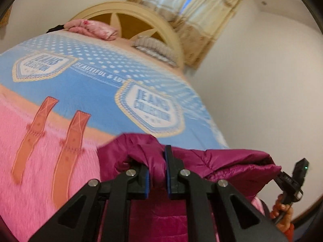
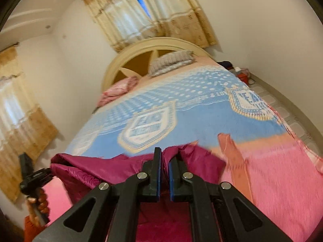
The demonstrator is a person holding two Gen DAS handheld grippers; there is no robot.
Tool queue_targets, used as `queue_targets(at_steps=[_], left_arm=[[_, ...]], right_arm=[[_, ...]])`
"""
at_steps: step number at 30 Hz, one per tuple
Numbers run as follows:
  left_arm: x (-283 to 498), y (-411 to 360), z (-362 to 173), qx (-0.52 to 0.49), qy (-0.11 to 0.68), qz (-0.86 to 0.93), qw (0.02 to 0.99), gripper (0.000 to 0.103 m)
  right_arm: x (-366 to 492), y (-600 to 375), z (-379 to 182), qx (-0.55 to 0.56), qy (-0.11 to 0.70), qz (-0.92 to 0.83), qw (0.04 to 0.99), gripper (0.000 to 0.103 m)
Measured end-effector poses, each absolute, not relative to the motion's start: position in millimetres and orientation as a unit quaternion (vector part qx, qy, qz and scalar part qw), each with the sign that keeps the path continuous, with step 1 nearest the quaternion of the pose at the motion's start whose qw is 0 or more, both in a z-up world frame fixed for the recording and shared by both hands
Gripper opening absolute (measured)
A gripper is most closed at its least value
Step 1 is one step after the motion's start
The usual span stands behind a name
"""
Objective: Fold large clothes
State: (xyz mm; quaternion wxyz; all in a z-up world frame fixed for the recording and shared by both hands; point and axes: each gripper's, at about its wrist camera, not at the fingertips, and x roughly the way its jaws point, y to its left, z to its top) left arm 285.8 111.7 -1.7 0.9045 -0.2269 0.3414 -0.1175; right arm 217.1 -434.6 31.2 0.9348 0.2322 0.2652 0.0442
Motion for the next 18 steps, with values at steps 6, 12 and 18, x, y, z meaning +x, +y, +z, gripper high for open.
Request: queue_targets(at_steps=[6,12,18], left_arm=[[371,97,-45,-0.231,0.392,-0.075,0.888,0.012],[415,95,-104,-0.239,0.451,-0.038,0.859,0.016],[416,118,-126,-0.327,0.466,-0.063,0.819,0.019]], right_arm=[[316,-452,-33,0.278,0.305,0.014,0.911,0.005],[356,-453,-88,0.287,0.321,-0.005,0.902,0.006],[369,-459,-124,0.32,0.338,-0.005,0.885,0.012]])
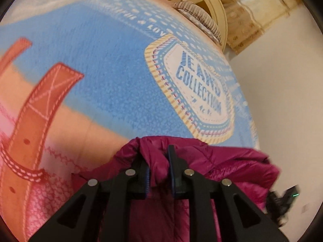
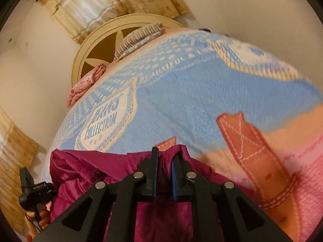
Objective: Fold large clothes
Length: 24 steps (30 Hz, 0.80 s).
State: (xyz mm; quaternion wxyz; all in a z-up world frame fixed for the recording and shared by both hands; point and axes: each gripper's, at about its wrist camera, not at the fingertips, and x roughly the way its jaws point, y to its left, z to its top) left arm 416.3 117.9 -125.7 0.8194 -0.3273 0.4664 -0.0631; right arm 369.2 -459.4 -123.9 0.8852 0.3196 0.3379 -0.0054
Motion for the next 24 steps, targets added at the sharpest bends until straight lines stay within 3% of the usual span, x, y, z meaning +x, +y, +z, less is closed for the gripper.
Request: queue_targets(at_steps=[3,6,7,8,9,12,13,14,17,24], left_arm=[[414,132,-112,-0.342,0.482,-0.079,0.803,0.027],[404,140,-81,-0.295,0.464,-0.056,0.834,0.061],[399,141,-70,-0.267,0.452,-0.032,0.85,0.08],[395,143,-61,-0.243,0.438,-0.011,0.866,0.091],[385,144,-45,-0.212,0.411,0.011,0.887,0.093],[367,138,-18,-0.184,0.372,0.028,0.909,0.094],[363,130,-15,-0.181,0.366,0.015,0.913,0.094],[361,116,-14,-0.17,0.365,-0.002,0.915,0.094],[362,63,-23,-0.121,0.374,-0.027,0.919,0.094],[394,-1,-71,-0.107,0.409,-0.022,0.906,0.094]], right_arm=[[363,-477,-129,0.387,0.333,0.017,0.859,0.015],[346,-491,-110,0.409,0.3,0.022,0.862,0.035],[337,-496,-94,0.4,0.284,0.005,0.871,0.052],[329,-498,-82,0.392,0.272,-0.007,0.879,0.063],[320,-497,-66,0.378,0.258,-0.02,0.889,0.064],[300,-461,-15,0.259,0.245,-0.038,0.934,0.063],[297,-440,-4,0.21,0.25,-0.034,0.945,0.055],[296,-418,3,0.169,0.258,-0.026,0.951,0.036],[308,-369,1,0.135,0.283,0.011,0.95,0.021],[380,-299,-53,0.112,0.364,0.049,0.923,0.019]])
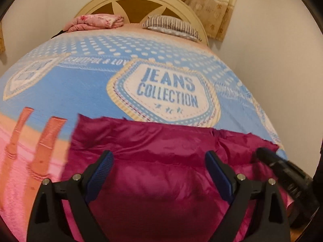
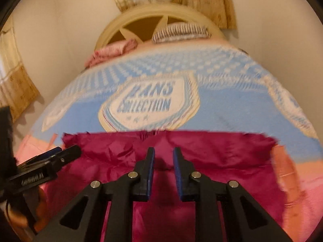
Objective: Fold large clothes
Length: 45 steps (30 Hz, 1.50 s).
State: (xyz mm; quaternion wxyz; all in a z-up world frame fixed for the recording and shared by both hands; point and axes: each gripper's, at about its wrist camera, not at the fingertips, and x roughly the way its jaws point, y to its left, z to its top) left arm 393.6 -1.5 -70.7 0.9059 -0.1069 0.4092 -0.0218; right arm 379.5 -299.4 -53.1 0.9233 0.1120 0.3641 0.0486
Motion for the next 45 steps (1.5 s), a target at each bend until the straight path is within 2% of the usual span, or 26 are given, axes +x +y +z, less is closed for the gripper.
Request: queue_targets(at_steps=[3,6,11,18,28,30,34,36,41,45], left_arm=[[405,-5,-87,-0.12,0.423,-0.026,0.898,0.094],[406,-4,-101,-0.142,0.417,-0.028,0.897,0.094],[400,-23,-110,-0.108,0.387,-0.027,0.915,0.098],[409,-16,-121,-0.129,0.392,-0.036,0.91,0.1],[416,-28,-128,-0.092,0.41,-0.009,0.907,0.102],[417,-30,-128,-0.081,0.415,-0.002,0.906,0.102],[417,-31,-129,-0.076,0.416,0.001,0.906,0.102],[417,-32,-129,-0.074,0.416,0.003,0.906,0.102],[416,-33,-129,-0.069,0.417,0.006,0.906,0.102],[417,-34,-129,-0.066,0.418,0.009,0.906,0.102]], right_arm=[[391,-299,-83,0.114,0.381,0.032,0.917,0.019],[396,-317,-112,0.164,0.388,0.03,0.906,0.018],[393,-325,-129,0.19,0.383,0.038,0.903,0.016],[404,-327,-138,0.213,0.386,0.053,0.896,0.016],[406,-322,-134,0.195,0.396,0.037,0.896,0.016],[400,-319,-119,0.168,0.402,0.023,0.9,0.016],[363,-322,-69,0.058,0.339,-0.031,0.938,0.016],[354,-343,-63,0.062,0.34,-0.073,0.936,0.016],[360,-389,-110,0.123,0.403,-0.115,0.9,0.016],[363,-389,-130,0.127,0.391,-0.115,0.904,0.017]])
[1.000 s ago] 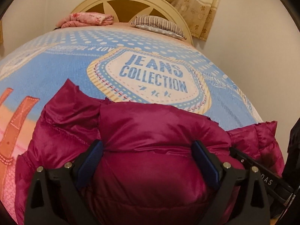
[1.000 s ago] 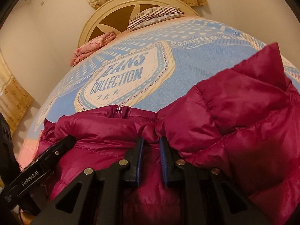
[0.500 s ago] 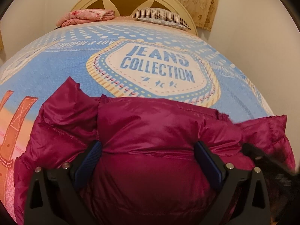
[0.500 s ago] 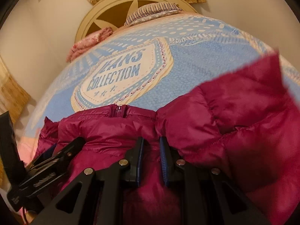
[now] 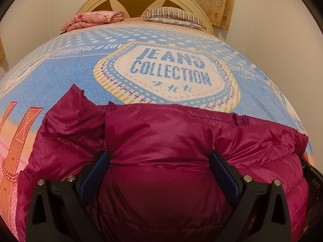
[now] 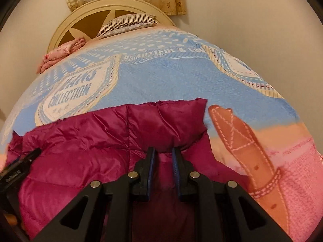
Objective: Fold large clothes
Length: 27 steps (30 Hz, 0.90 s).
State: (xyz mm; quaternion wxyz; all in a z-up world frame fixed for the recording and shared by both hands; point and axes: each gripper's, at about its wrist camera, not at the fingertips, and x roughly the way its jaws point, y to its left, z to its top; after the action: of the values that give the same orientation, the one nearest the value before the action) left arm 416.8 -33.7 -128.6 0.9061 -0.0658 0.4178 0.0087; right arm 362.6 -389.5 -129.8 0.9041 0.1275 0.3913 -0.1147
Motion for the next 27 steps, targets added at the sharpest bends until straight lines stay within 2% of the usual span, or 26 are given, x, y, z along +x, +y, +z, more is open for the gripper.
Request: queue_targets(at_steps=[6,10,12,14,19,27], left_arm=[[417,-36,-129,-0.062,0.42,0.012,0.905,0.102],[418,-39,-129,-0.049,0.428,0.018,0.902,0.102],[416,-41,-127,-0.035,0.436,0.021,0.899,0.102],[409,-40,-124,-0.027,0.44,0.017,0.897,0.102],[369,-28,-98,-0.025,0.428,0.002,0.903,0.102],[271,51,-78,-0.113,0.386,0.059,0.914,0.102]], right_arm=[[364,-400,-139,0.159,0.385,-0.099,0.904,0.017],[369,-393,-134,0.14,0.399,-0.106,0.9,0.018],[362,-387,-119,0.126,0.399,-0.105,0.902,0.018],[338,-376,-90,0.129,0.35,-0.092,0.923,0.018],[296,-321,-60,0.08,0.334,-0.034,0.939,0.018],[254,-233,-70,0.082,0.332,0.039,0.939,0.018]])
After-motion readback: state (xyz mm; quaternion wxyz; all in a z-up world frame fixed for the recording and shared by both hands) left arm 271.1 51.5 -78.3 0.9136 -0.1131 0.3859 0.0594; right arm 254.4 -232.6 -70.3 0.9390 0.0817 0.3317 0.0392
